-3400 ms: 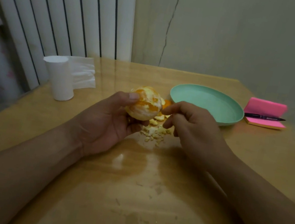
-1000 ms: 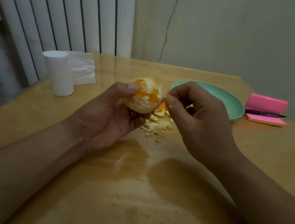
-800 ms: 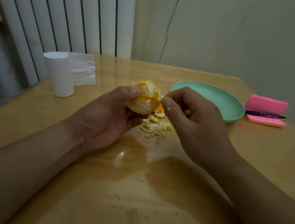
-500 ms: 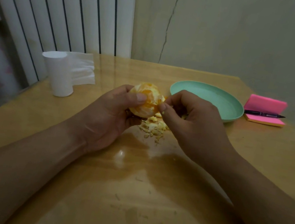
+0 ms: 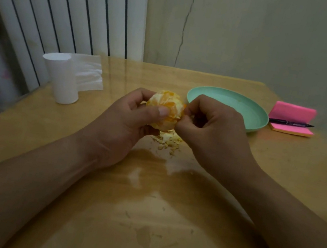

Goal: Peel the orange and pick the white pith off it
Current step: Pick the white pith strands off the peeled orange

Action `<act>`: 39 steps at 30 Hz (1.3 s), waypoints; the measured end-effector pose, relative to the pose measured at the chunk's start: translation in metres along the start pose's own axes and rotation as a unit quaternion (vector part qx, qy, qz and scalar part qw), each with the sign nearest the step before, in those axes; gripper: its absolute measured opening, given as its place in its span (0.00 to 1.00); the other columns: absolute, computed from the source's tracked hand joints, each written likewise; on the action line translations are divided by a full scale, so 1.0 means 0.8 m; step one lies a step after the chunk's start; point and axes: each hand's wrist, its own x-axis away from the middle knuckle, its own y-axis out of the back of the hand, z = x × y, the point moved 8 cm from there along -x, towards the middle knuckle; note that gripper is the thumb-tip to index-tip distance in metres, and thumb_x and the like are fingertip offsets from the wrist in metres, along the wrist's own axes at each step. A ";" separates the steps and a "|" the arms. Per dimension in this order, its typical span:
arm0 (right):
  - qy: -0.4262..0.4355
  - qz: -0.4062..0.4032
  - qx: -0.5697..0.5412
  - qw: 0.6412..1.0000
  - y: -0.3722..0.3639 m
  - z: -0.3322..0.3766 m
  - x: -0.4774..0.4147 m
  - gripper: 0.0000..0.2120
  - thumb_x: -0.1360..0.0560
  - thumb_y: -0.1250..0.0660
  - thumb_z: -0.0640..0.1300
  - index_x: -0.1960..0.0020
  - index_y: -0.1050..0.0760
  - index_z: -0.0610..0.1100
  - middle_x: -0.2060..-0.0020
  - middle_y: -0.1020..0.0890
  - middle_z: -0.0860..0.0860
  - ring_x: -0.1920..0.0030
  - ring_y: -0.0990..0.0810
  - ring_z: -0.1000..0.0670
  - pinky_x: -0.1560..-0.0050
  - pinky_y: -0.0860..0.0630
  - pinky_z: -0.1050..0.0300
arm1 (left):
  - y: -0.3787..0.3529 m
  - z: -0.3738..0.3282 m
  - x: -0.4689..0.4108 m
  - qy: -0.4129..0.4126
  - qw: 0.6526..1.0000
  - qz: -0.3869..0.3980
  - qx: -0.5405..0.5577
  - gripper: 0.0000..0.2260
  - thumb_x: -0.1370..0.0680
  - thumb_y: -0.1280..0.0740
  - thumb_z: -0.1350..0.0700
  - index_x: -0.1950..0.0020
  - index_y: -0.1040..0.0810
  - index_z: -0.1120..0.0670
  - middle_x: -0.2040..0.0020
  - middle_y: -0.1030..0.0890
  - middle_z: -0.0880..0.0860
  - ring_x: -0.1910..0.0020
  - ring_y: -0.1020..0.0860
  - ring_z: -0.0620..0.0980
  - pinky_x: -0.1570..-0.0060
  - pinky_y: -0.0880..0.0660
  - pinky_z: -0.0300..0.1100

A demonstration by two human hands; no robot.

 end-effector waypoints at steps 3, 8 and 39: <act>0.005 -0.001 -0.015 1.000 0.000 0.000 0.001 0.08 0.25 0.25 0.44 0.60 0.22 0.49 0.68 0.23 0.53 0.67 0.28 0.56 0.67 0.30 0.60 | 0.000 0.003 0.001 0.018 1.000 0.005 0.021 0.15 0.24 0.29 0.55 0.39 0.23 0.56 0.50 0.14 0.52 0.52 0.16 0.49 0.54 0.18 0.41; 0.007 -0.011 -0.030 0.999 0.005 -0.005 -0.001 0.08 0.25 0.25 0.43 0.60 0.22 0.48 0.67 0.22 0.51 0.66 0.28 0.56 0.65 0.27 0.53 | 0.001 0.007 0.001 0.040 0.998 0.009 0.050 0.21 0.24 0.30 0.53 0.34 0.24 0.59 0.46 0.16 0.55 0.50 0.17 0.51 0.51 0.19 0.43; -0.031 0.038 -0.018 0.999 -0.013 -0.008 0.001 0.02 0.20 0.29 0.49 0.48 0.21 0.53 0.58 0.19 0.58 0.56 0.21 0.56 0.59 0.24 0.61 | 0.010 0.022 0.001 0.124 0.985 -0.005 0.124 0.22 0.19 0.31 0.58 0.27 0.25 0.66 0.31 0.19 0.64 0.33 0.18 0.60 0.37 0.18 0.48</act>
